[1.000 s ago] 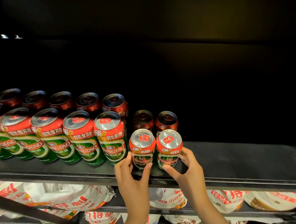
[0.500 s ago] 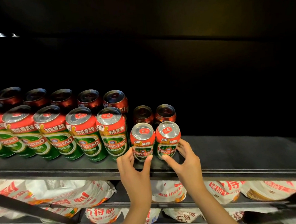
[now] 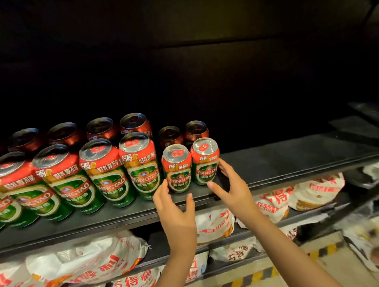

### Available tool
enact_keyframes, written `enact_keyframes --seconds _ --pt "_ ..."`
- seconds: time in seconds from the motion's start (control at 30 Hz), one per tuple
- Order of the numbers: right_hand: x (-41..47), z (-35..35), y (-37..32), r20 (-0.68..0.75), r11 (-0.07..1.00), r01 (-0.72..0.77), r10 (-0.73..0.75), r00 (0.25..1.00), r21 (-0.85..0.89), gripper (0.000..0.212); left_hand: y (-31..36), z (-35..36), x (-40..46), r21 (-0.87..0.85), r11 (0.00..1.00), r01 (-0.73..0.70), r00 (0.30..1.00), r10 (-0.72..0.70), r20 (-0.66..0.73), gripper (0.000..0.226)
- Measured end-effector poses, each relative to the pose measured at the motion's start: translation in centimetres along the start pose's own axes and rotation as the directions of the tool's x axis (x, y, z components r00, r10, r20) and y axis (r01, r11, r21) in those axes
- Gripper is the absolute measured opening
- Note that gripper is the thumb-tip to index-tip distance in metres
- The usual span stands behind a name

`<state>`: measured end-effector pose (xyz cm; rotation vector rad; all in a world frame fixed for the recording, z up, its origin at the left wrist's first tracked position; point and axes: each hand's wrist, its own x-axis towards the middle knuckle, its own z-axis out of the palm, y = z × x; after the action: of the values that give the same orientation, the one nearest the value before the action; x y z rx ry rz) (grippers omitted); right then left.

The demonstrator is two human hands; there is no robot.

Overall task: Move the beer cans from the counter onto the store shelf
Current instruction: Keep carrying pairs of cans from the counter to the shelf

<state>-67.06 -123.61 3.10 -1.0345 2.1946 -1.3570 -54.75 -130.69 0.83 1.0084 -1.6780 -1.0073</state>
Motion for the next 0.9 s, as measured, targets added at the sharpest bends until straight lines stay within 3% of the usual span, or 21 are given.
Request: enact_keyframes --seconds 0.07,0.13,0.23,0.3,0.4,0.53,0.7,0.9 --pt "-2.5 -0.5 0.2 -0.068 0.998 -0.057 0.056 0.996 -0.016 0.061 -0.4 -1.3 -0.7 0.052 0.999 -0.012 0.995 0.007 0.096 0.054" --pt "-5.8 -1.2 0.5 -0.117 0.994 -0.077 0.068 0.991 -0.077 0.052 -0.4 -2.8 -1.3 0.184 0.976 -0.117 0.975 0.077 0.209 0.047" --pt "-11.9 -3.2 1.5 -0.227 0.969 -0.154 0.109 0.968 -0.194 0.045 0.4 -3.4 -2.2 0.393 0.866 -0.31 0.888 0.116 0.445 0.046" --pt "-16.2 -4.6 2.1 -0.294 0.926 -0.269 0.188 0.937 -0.264 0.048 1.7 -3.0 -3.1 0.402 0.83 -0.386 0.802 0.086 0.591 0.049" --pt "-23.3 -6.4 3.1 -0.423 0.839 -0.449 0.302 0.854 -0.307 0.049 3.5 -1.2 -5.7 0.232 0.804 -0.547 0.548 0.134 0.826 0.048" --pt "-33.0 -7.7 2.9 -0.626 0.745 -0.64 0.41 0.663 -0.189 0.051 6.6 1.6 -12.0 -0.011 0.82 -0.573 0.123 0.099 0.987 0.048" --pt "-46.4 -6.8 1.7 -0.768 0.636 -0.771 0.513 0.383 0.04 0.04 9.9 1.1 -23.2 -0.274 0.747 -0.606 -0.231 0.165 0.959 0.054" --pt "-66.0 -1.6 -2.8 -0.814 0.432 -0.852 0.581 0.012 0.296 0.043 13.5 -5.3 -39.8 -0.61 0.625 -0.487 -0.589 0.28 0.758 0.053"
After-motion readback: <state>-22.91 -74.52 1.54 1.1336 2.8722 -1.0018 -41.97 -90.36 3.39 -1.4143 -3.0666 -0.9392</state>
